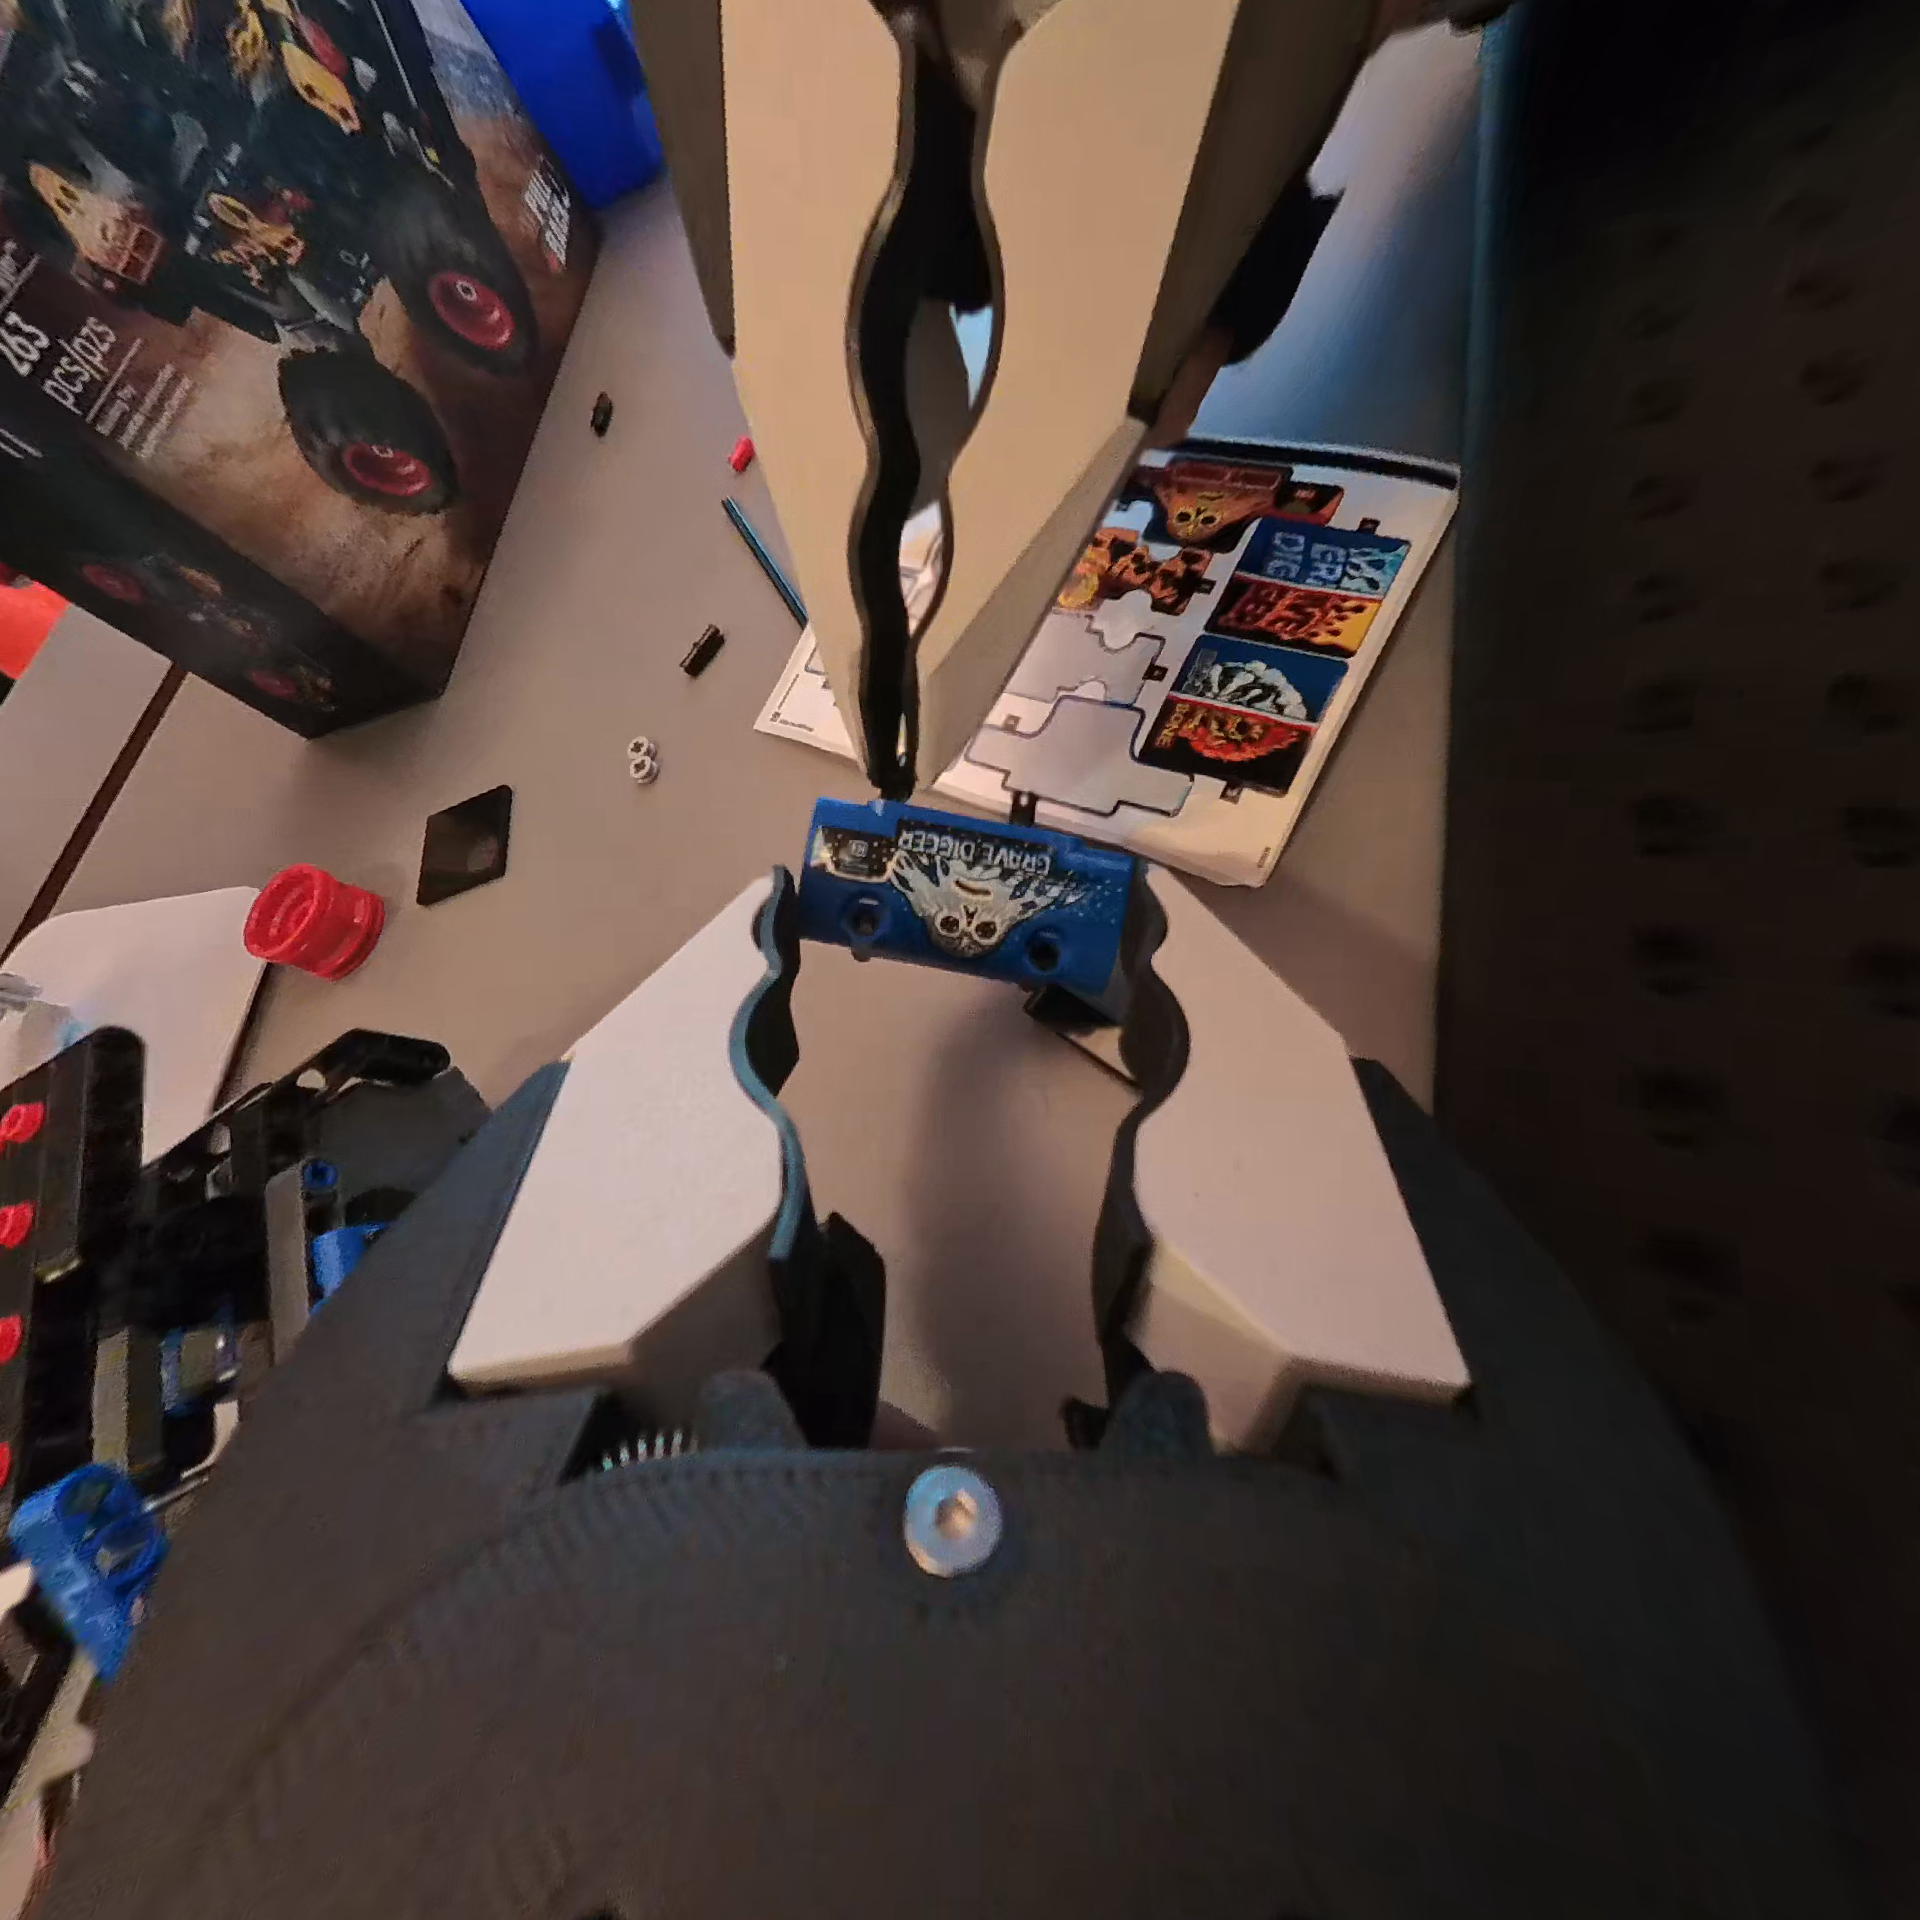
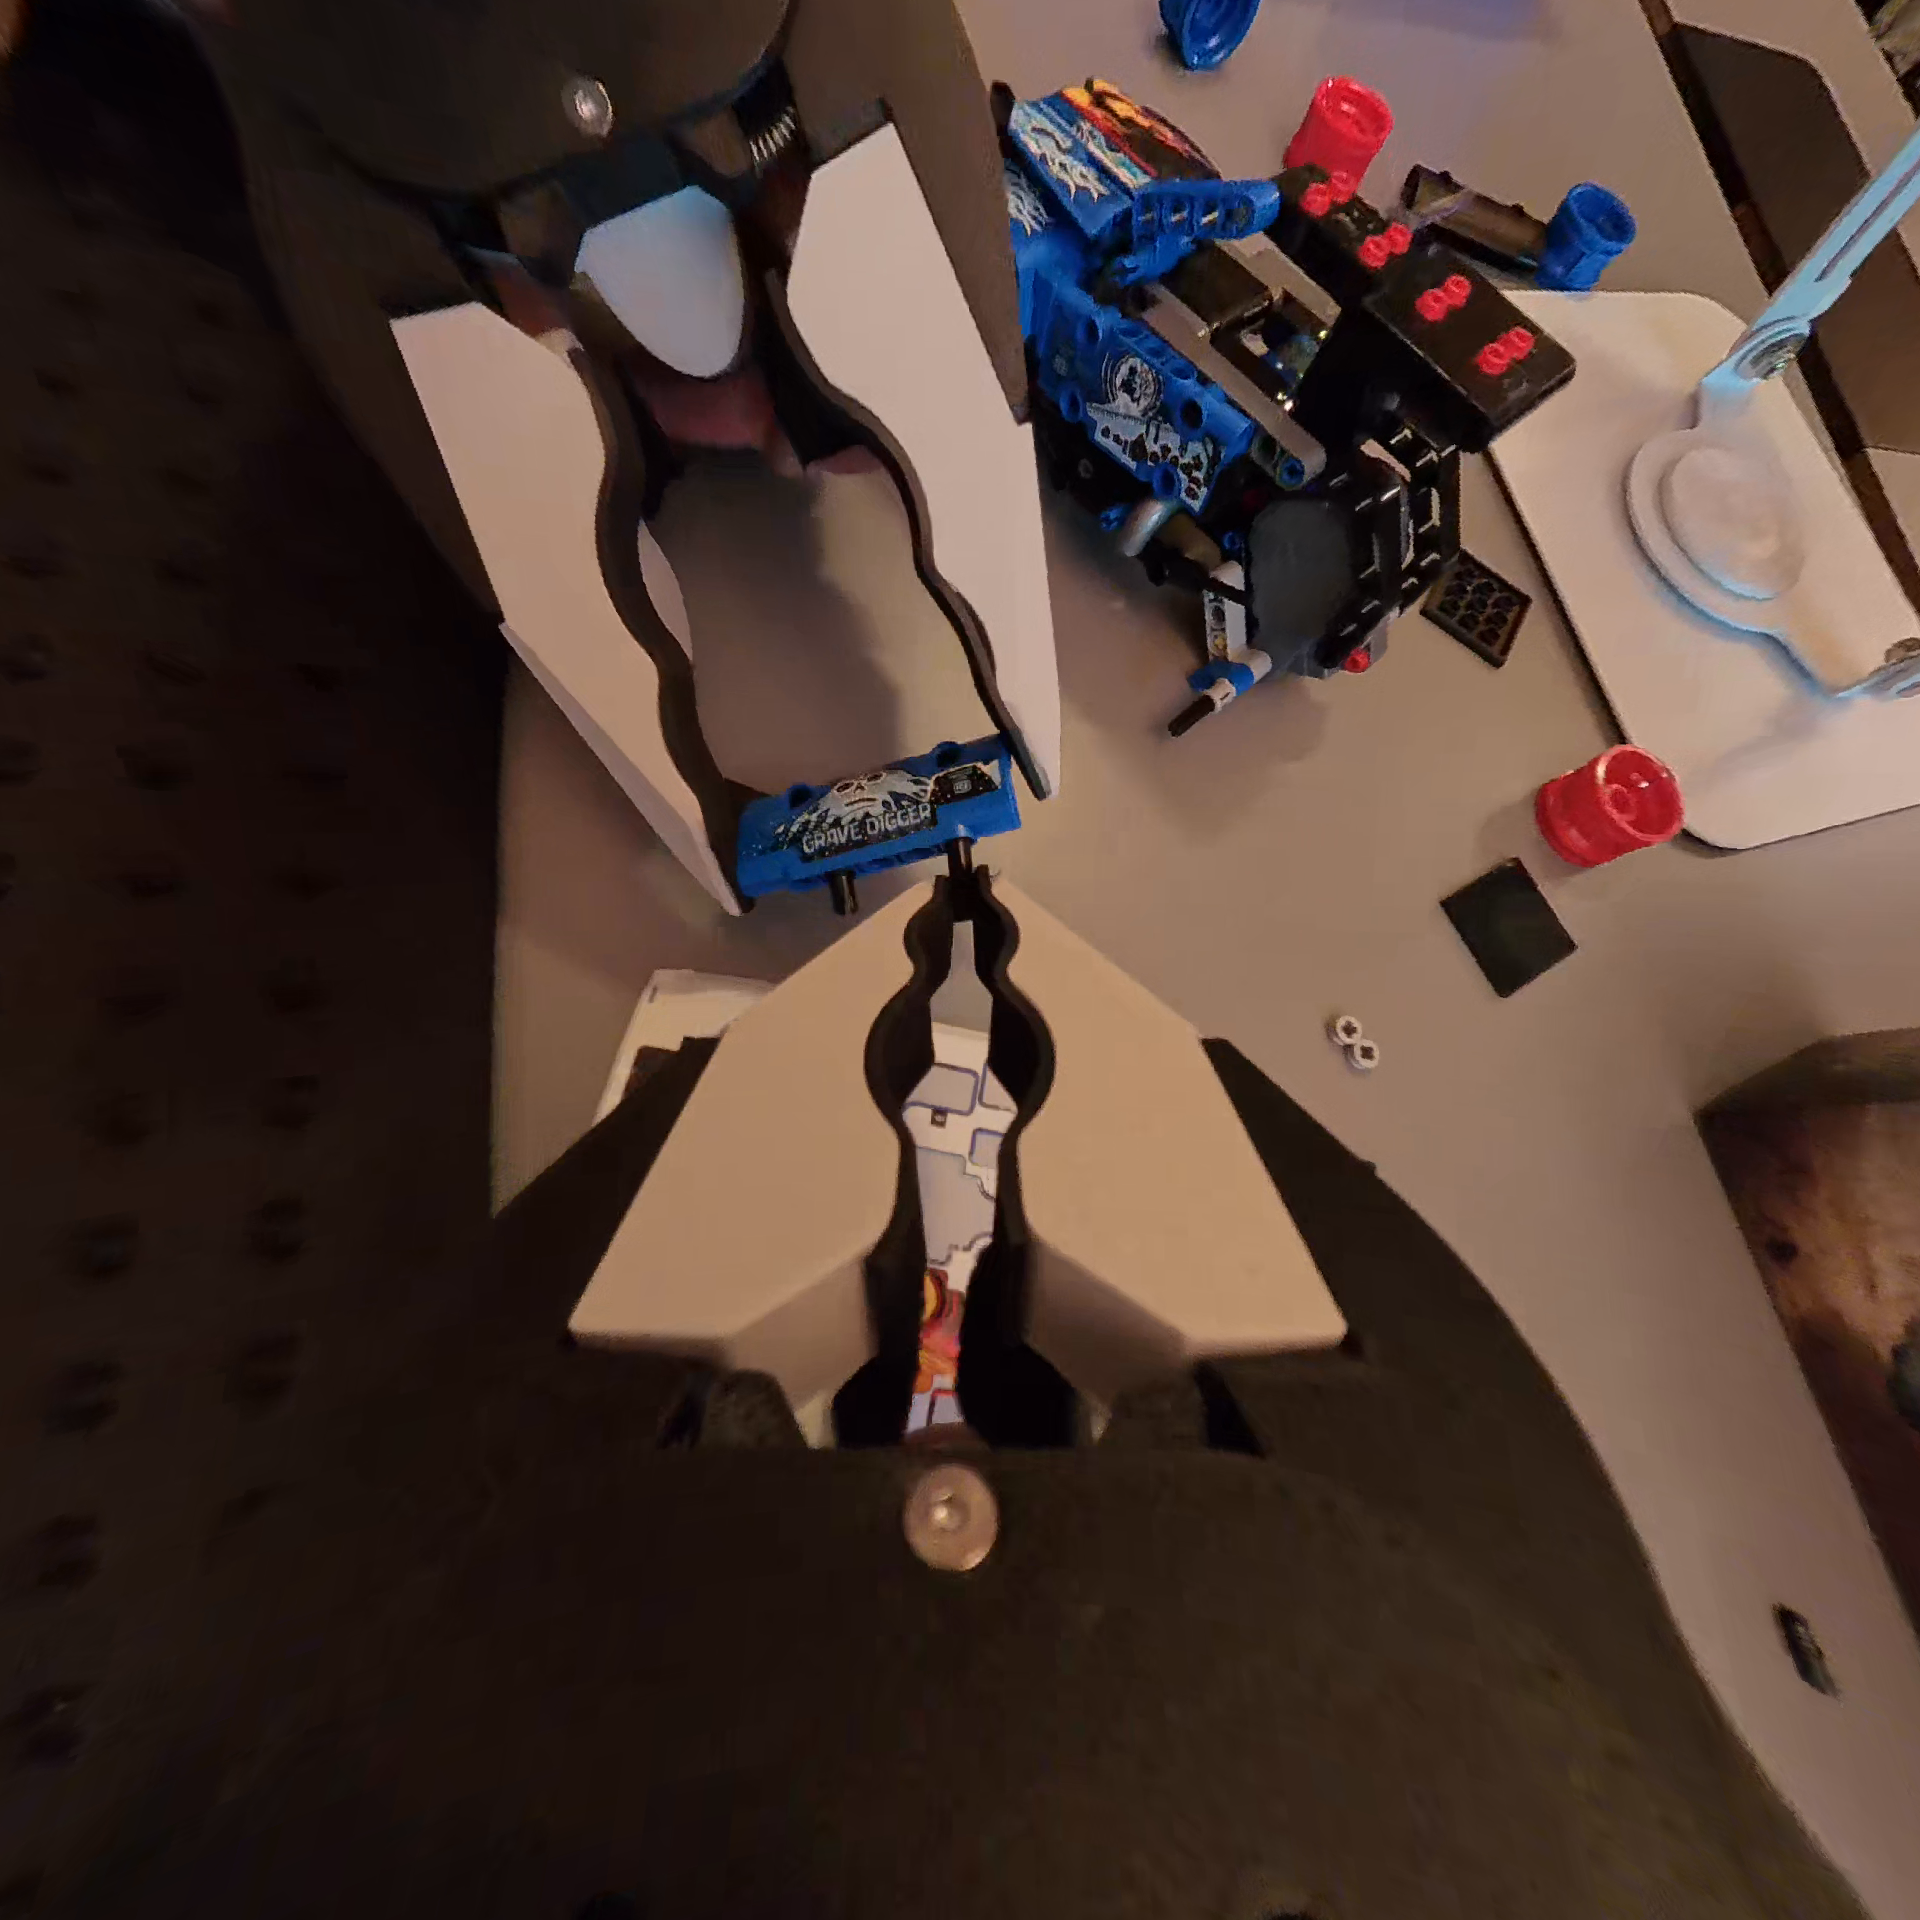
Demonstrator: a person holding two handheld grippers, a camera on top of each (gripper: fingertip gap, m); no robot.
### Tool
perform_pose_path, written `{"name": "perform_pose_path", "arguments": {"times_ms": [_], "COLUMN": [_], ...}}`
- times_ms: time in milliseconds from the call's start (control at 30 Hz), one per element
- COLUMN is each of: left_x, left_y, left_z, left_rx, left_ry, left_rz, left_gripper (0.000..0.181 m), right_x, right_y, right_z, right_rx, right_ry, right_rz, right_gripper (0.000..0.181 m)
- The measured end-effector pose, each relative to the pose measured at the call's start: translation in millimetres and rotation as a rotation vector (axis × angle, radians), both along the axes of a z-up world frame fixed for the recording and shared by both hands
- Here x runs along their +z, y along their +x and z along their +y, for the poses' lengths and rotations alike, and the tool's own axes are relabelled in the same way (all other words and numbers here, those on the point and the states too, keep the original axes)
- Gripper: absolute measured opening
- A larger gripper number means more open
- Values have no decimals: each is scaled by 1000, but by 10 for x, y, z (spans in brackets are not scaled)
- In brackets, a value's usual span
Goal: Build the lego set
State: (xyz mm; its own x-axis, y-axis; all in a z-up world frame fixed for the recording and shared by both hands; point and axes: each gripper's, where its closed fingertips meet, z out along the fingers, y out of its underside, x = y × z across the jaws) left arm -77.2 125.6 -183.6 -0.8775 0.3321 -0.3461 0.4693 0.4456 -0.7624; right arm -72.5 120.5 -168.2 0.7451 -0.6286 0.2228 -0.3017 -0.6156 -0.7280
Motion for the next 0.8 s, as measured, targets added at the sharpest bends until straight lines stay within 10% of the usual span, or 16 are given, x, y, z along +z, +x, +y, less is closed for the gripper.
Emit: {"name": "perform_pose_path", "arguments": {"times_ms": [800], "left_x": [-99], "left_y": [52], "left_z": [-68], "left_rx": [95], "left_ry": [85], "left_rz": [-234], "left_gripper": [60], "right_x": [-76], "right_y": [33], "right_z": [-92], "right_rx": [-116], "right_ry": [-448], "right_rz": [-231], "right_gripper": [1]}}
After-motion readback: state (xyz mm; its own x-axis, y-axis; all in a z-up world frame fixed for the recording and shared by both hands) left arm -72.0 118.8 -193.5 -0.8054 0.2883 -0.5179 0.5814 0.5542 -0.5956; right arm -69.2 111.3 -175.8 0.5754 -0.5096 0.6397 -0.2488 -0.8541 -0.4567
